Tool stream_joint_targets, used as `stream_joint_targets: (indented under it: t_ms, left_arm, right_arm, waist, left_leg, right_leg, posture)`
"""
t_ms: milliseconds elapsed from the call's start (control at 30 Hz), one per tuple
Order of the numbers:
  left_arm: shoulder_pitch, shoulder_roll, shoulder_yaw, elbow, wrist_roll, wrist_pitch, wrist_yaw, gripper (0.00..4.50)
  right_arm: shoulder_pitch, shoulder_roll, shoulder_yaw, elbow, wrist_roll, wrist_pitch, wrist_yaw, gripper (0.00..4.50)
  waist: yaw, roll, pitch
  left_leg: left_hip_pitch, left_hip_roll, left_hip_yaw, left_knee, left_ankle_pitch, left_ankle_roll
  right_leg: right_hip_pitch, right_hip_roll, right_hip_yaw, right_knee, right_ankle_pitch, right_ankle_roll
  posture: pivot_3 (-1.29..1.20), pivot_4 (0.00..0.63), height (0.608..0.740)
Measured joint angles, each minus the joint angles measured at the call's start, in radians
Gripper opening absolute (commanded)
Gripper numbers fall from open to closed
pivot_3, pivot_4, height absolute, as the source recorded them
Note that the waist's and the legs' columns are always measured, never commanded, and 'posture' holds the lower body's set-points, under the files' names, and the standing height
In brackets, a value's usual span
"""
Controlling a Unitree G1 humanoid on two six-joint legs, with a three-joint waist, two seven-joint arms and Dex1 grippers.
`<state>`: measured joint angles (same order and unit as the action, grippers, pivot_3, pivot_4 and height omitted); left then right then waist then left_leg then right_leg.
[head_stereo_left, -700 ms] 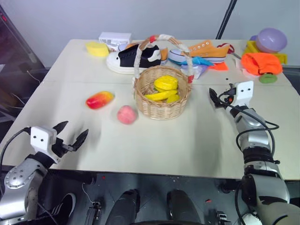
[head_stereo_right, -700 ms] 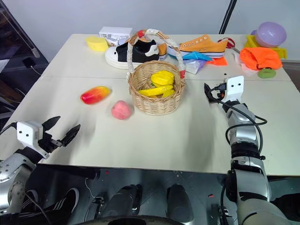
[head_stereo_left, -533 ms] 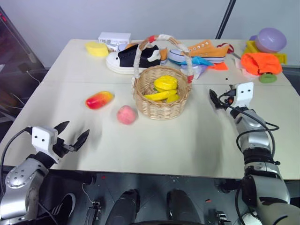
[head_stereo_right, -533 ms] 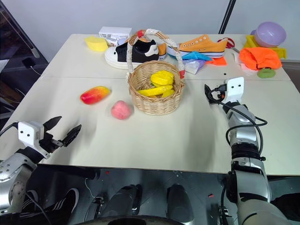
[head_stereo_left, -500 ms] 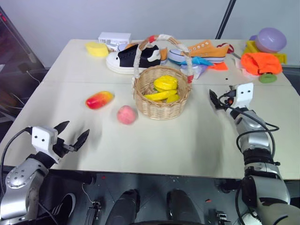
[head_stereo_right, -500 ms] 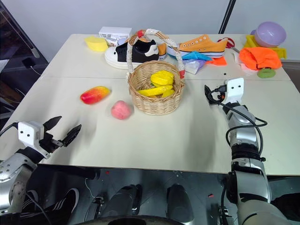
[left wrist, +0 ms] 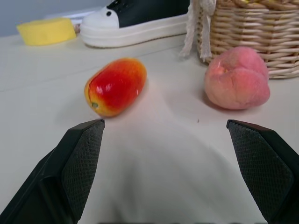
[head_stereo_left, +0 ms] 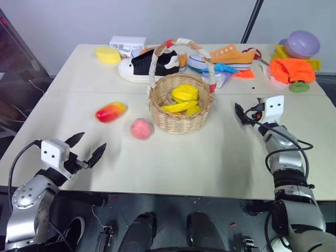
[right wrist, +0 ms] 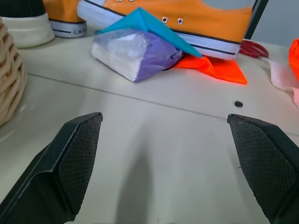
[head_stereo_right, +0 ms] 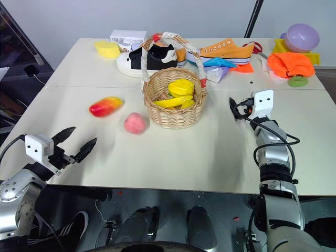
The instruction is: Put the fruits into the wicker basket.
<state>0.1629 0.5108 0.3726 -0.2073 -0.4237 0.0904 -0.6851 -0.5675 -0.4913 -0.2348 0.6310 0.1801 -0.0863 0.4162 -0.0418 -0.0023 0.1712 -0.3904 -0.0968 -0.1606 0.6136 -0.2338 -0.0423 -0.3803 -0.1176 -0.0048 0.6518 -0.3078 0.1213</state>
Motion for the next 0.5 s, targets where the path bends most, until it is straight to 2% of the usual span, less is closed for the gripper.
stream_joint_targets:
  t_ms: [133, 300, 400, 500]
  left_arm:
    - [0.0, -0.008, -0.004, -0.001, -0.002, 0.0, -0.001, 4.5]
    - [-0.016, -0.01, -0.026, -0.028, -0.002, 0.036, 0.017, 4.5]
    - [-0.027, -0.007, -0.072, -0.079, -0.002, 0.1, 0.035, 4.5]
    - [-0.082, -0.003, -0.131, -0.139, 0.021, 0.206, 0.1, 4.5]
  right_arm:
    - [0.0, 0.0, -0.003, 0.0, 0.01, -0.001, 0.011, 4.48]
    - [0.02, -0.009, -0.021, -0.027, 0.073, -0.008, 0.114, 4.48]
    - [0.057, -0.053, -0.024, -0.079, 0.13, 0.008, 0.238, 4.48]
    - [0.207, -0.207, -0.015, -0.321, 0.252, 0.137, 0.497, 4.48]
  waist:
    - [0.001, 0.0, 0.0]
    - [0.003, 0.0, 0.0]
    - [0.008, 0.0, 0.0]
    - [0.03, 0.001, 0.001]
  left_leg:
    - [0.0, 0.0, 0.0, 0.0, 0.0, 0.0]
    - [0.0, 0.0, 0.0, 0.0, 0.0, 0.0]
    - [0.0, 0.0, 0.001, 0.0, -0.001, 0.001]
    - [-0.002, 0.0, 0.001, 0.0, -0.002, 0.003]
  right_leg:
    - [0.0, 0.0, 0.0, 0.0, 0.0, 0.0]
    - [0.0, 0.0, 0.0, 0.0, 0.0, 0.0]
    - [0.0, 0.0, 0.001, -0.001, 0.0, 0.0]
    - [0.0, 0.0, 0.001, -0.002, 0.0, 0.001]
  posture:
    - [0.0, 0.15, 0.74]
    - [0.0, 0.15, 0.74]
    - [0.0, 0.15, 0.74]
    - [0.0, 0.15, 0.74]
